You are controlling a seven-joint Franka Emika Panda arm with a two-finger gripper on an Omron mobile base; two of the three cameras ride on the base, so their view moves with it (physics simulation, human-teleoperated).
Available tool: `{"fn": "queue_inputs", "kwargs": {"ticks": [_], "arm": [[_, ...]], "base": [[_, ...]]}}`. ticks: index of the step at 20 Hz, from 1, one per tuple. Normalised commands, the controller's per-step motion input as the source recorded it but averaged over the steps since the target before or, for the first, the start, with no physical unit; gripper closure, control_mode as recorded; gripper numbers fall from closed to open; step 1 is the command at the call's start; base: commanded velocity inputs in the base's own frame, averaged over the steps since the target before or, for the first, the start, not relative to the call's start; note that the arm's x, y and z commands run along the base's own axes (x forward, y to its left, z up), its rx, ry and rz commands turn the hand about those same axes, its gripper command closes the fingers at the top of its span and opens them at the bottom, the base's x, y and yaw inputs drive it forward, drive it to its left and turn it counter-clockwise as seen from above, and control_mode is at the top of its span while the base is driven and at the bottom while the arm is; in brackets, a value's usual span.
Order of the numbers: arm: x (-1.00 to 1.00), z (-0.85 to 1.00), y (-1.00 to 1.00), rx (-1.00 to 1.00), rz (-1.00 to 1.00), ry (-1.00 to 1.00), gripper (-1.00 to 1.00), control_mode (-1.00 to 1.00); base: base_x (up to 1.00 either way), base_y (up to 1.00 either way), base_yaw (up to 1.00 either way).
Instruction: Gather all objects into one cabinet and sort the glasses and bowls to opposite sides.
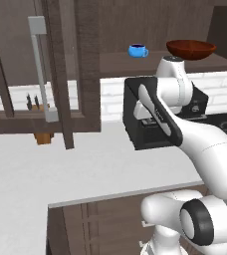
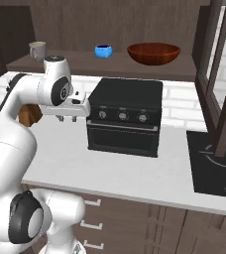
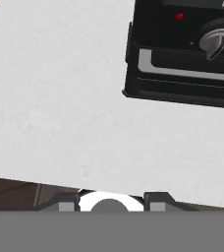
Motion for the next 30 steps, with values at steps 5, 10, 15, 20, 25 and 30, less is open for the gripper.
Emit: {"fn": "queue_inputs", "kwargs": {"ticks": [5, 10, 15, 20, 25, 30], "arm": [[0.0, 0.0, 0.0, 0.0, 0.0, 0.0, -1.0, 1.0], [0.0, 0.0, 0.0, 0.0, 0.0, 0.0, -1.0, 1.0], [0.0, 0.0, 0.0, 0.0, 0.0, 0.0, -1.0, 1.0], [0.0, 0.0, 0.0, 0.0, 0.0, 0.0, -1.0, 1.0], [0.0, 0.0, 0.0, 0.0, 0.0, 0.0, -1.0, 1.0], [0.0, 0.0, 0.0, 0.0, 0.0, 0.0, -1.0, 1.0]], "base": [[0.0, 0.0, 0.0], [-0.05, 0.0, 0.0], [-0.3, -0.41, 0.19], [-0.3, -0.69, 0.31], [-0.22, -0.55, 0.31], [-0.03, -0.09, 0.18]]}}
